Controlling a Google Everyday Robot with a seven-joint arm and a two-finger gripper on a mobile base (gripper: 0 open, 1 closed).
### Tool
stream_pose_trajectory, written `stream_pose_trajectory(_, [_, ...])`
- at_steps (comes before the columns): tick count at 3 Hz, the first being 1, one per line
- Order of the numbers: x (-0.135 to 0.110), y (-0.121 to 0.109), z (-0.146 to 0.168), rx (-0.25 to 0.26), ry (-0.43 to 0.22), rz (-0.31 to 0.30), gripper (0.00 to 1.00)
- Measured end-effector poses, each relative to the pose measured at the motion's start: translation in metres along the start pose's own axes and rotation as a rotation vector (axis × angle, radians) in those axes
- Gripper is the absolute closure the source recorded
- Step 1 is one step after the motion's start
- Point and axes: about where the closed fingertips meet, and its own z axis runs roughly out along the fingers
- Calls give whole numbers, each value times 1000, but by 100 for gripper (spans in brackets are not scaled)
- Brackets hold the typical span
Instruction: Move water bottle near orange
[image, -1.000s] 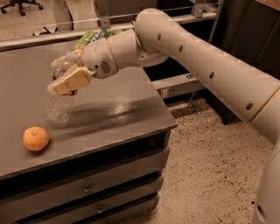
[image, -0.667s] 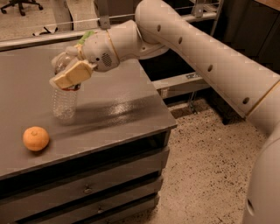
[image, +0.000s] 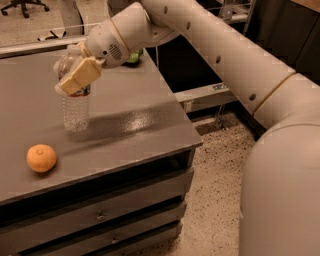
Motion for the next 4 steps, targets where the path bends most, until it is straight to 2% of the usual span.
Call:
stream_pose_trajectory(1, [-3,0,12,-56,48,-4,100])
stream_pose_trajectory(2, [-7,2,23,-76,78,-7,100])
stream_pose_trajectory(4, [-15,9,38,-66,156,-47,100])
